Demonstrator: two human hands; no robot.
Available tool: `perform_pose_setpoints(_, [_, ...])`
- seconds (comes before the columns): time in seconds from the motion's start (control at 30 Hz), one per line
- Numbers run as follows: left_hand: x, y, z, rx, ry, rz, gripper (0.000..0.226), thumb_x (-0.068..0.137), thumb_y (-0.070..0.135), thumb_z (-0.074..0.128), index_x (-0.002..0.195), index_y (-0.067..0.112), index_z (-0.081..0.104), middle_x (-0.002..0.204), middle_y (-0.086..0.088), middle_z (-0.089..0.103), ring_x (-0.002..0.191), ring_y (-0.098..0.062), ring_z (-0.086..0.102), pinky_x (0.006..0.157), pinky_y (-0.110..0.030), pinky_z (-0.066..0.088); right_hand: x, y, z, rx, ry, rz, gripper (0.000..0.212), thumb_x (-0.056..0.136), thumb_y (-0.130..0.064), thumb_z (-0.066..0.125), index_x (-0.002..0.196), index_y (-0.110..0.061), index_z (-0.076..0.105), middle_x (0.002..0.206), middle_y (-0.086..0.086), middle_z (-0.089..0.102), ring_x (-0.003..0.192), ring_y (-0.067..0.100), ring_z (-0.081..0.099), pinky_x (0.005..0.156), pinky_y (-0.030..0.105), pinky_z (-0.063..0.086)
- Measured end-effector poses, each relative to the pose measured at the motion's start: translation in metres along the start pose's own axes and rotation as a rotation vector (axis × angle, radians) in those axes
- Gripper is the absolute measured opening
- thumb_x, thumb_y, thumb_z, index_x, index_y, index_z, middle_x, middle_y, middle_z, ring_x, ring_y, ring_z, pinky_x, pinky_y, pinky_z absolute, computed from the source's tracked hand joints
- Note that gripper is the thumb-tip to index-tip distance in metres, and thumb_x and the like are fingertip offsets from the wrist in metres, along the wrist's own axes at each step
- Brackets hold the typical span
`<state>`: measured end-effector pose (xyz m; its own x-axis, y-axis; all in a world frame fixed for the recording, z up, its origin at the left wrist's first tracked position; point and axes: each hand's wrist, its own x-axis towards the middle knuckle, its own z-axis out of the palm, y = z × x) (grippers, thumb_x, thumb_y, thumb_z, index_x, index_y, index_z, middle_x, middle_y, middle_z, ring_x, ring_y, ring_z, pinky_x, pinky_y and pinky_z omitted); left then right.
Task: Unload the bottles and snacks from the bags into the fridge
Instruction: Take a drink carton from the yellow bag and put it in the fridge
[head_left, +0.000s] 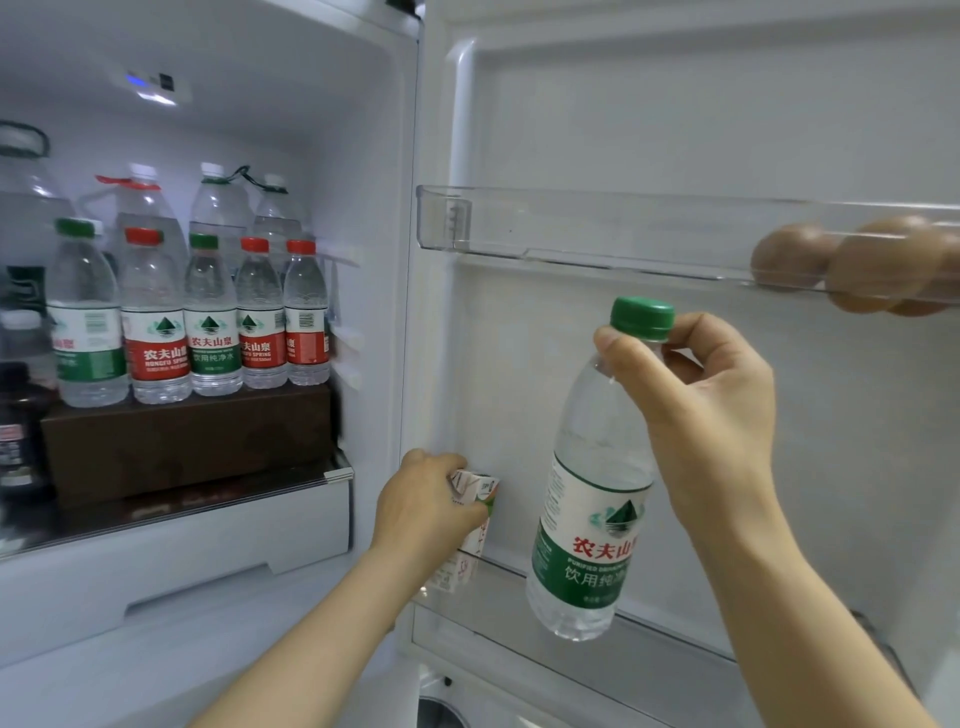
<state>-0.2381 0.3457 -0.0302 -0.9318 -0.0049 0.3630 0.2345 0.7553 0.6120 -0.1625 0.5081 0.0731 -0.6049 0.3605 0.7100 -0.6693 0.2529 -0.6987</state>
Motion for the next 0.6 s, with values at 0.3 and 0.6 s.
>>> perform_pose_setpoints(0.3, [-0.010, -0.006, 0.001, -0.067, 0.111, 0.043, 0.047, 0.065, 0.037, 0.083, 0.106, 0.020, 0.069, 0.090, 0.006, 0.049, 0.081, -0.009, 0.053, 0.065, -0.018, 0.035, -0.002, -0.002, -0.002, -0.002, -0.001, -0.013, 0.030, 0.065, -0.041, 0.078, 0.082, -0.019, 0.068, 0.083, 0.009, 0.072, 0.087, 0.032, 0.068, 0.084, 0.050, 0.054])
perform_pose_setpoints(0.6, [-0.027, -0.013, -0.004, -0.035, 0.100, 0.091, 0.044, 0.078, 0.042, 0.072, 0.118, 0.026, 0.064, 0.104, 0.009, 0.050, 0.090, -0.005, 0.049, 0.075, -0.018, 0.035, -0.005, -0.004, 0.000, 0.023, -0.024, -0.018, 0.028, 0.066, -0.040, 0.078, 0.081, -0.018, 0.067, 0.083, 0.010, 0.072, 0.086, 0.032, 0.067, 0.083, 0.050, 0.054])
